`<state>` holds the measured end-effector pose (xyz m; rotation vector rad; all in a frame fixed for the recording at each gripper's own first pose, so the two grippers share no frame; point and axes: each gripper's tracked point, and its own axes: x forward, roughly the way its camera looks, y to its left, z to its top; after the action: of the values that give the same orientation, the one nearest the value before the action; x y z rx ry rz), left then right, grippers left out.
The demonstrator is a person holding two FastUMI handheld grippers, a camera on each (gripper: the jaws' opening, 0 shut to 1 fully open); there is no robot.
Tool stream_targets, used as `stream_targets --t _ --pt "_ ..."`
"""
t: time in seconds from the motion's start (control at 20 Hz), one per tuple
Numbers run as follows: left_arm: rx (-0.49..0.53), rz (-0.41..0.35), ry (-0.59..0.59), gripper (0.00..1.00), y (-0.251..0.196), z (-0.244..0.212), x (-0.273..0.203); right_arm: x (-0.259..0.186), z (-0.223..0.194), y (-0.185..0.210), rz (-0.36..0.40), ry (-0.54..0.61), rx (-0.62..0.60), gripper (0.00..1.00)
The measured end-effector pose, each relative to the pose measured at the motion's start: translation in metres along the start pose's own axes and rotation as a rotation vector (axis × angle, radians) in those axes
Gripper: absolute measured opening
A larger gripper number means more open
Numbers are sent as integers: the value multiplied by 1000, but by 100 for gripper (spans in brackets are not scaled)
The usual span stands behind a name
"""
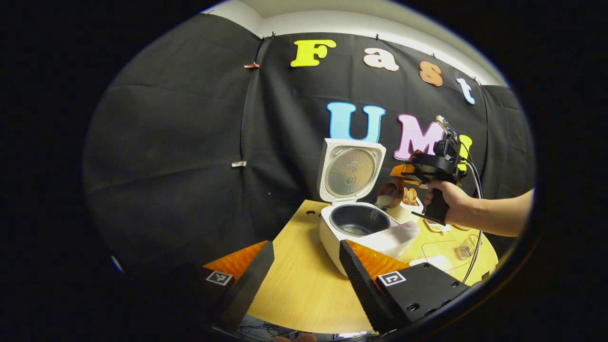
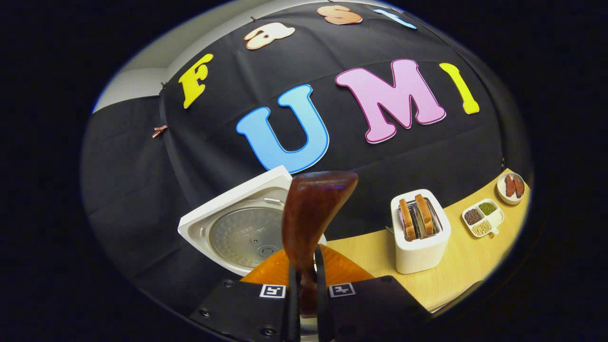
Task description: Close the left gripper, press the button to open the rice cooker; take a wooden spoon from the chopstick holder with the right hand, scoop a spoonful of rice and pour it into the rice cooker, then put the wooden spoon back into the chopstick holder.
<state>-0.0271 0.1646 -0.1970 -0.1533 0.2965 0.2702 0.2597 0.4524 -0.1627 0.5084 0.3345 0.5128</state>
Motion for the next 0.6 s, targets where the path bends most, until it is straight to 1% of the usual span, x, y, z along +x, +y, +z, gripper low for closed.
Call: stream_targets --t 0.2,0.3,0.4,0.5,0.6 --pt "-8 -3 26 95 1 -8 2 6 -10 1 10 3 -86 18" --pt "-6 -4 19 95 1 -6 -1 9 -17 3 17 16 -123 18" --pt "-9 -15 7 95 -1 -4 -3 11 -16 10 31 8 -185 18" --pt "-9 -22 9 95 -1 -9 -5 13 -16 26 61 30 -296 18" --pt "-5 -23 20 95 1 -17 -6 18 -5 44 102 4 -406 18"
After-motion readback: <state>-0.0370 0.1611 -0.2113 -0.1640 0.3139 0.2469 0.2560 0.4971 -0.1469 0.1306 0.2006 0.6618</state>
